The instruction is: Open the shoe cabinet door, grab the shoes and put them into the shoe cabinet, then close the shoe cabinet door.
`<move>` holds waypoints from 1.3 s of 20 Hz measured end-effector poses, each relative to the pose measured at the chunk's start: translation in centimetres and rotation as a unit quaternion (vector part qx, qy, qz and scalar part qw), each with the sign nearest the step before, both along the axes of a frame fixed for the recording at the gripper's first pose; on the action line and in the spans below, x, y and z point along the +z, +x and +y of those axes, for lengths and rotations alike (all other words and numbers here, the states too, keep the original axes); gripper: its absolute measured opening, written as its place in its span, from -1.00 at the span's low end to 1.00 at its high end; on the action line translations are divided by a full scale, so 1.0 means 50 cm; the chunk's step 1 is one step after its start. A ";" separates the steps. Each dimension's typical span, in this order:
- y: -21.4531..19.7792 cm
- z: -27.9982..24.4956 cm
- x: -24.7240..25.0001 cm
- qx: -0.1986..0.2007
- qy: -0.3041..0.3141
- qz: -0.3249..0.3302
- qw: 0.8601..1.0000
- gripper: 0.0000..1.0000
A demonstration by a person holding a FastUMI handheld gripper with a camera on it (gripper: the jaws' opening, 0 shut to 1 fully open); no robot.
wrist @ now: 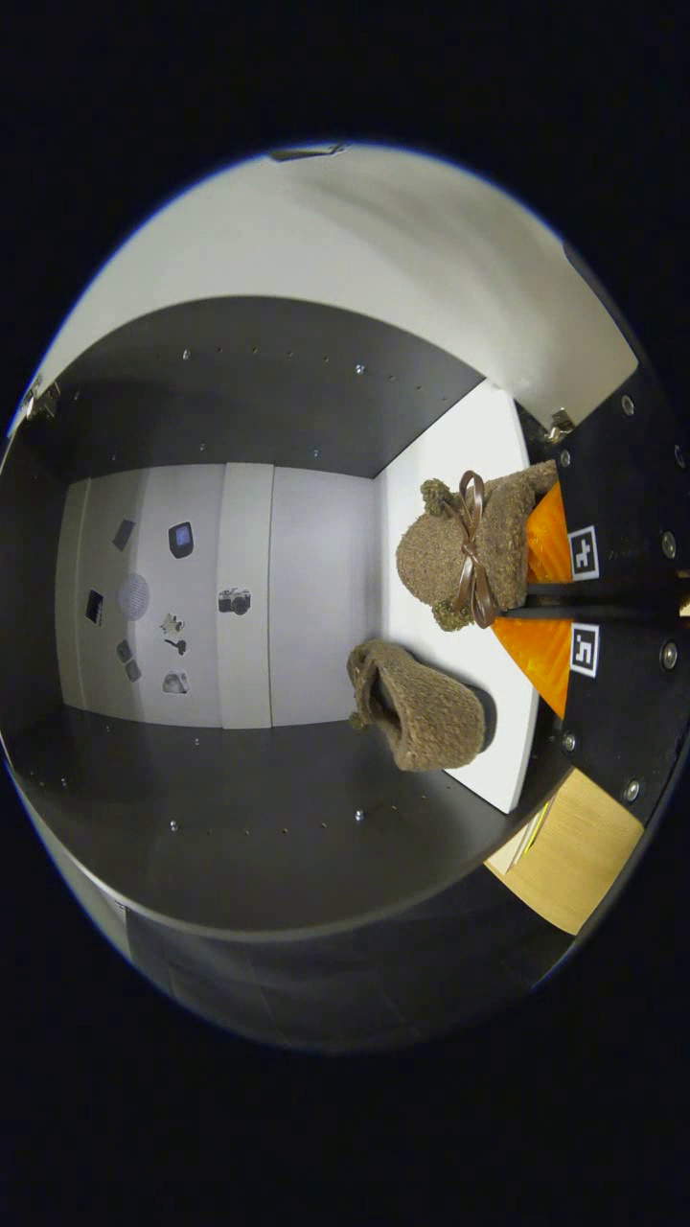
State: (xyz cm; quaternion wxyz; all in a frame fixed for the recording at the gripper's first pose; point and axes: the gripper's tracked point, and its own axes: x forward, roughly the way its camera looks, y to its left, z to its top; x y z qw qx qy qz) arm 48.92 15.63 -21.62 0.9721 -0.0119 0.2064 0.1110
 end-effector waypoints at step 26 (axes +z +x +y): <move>0.346 0.093 -0.058 -0.014 -0.047 0.043 0.998 -0.78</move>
